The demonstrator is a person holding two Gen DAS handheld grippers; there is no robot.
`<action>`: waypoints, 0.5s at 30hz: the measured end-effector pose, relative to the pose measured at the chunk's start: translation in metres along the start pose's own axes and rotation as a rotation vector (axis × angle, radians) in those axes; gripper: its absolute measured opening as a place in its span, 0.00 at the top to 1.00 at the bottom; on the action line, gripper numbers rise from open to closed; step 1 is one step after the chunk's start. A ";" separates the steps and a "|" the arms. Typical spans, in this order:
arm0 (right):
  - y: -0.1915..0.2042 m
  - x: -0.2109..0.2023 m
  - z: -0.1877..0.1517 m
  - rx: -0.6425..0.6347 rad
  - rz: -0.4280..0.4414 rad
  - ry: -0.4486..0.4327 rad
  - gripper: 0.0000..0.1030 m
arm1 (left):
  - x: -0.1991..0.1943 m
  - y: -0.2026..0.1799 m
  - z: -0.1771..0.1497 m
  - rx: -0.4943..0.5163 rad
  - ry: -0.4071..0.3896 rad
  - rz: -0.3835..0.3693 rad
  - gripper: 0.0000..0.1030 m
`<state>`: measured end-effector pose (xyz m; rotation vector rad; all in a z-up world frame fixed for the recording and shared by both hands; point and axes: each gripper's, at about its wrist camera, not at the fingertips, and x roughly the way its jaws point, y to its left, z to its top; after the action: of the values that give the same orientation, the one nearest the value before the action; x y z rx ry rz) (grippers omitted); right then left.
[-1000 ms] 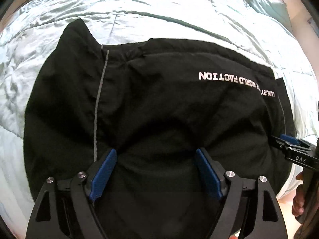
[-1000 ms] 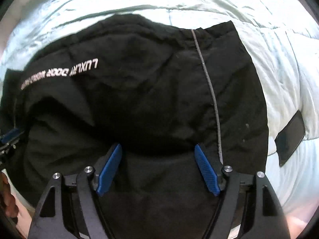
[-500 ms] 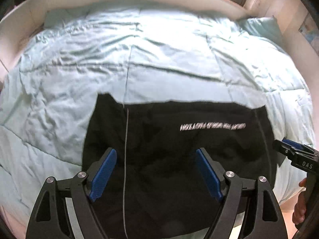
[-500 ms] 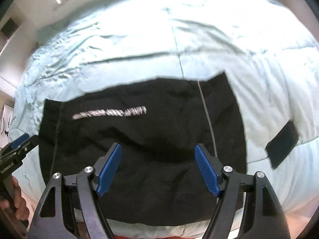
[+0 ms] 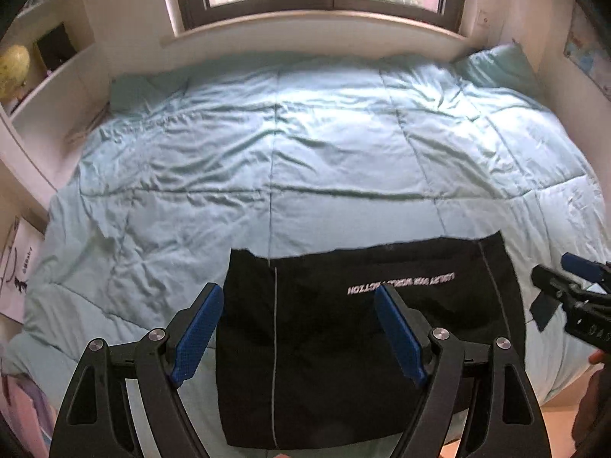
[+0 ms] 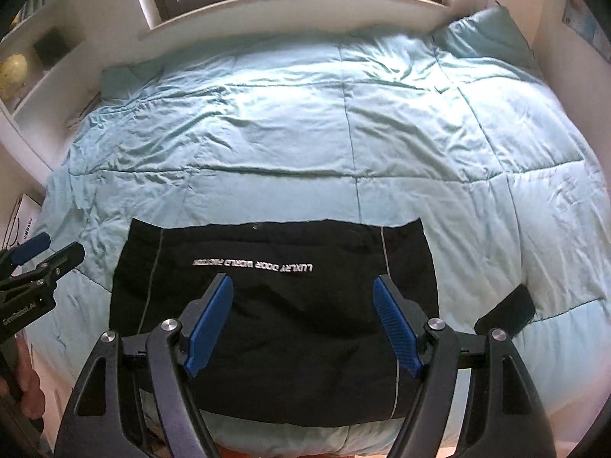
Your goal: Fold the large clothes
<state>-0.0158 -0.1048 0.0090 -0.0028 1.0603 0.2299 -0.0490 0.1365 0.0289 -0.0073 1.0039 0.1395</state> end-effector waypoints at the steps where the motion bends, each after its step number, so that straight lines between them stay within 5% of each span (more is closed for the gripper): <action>1: 0.002 -0.004 0.001 -0.005 0.001 -0.009 0.25 | -0.006 -0.001 0.001 -0.002 -0.011 -0.001 0.20; 15: 0.022 -0.029 0.027 -0.083 -0.100 -0.136 0.17 | -0.023 -0.006 0.016 -0.022 -0.070 0.064 0.20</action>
<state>-0.0105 -0.0858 0.0494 -0.1133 0.9124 0.1805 -0.0466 0.1292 0.0565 0.0093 0.9334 0.2077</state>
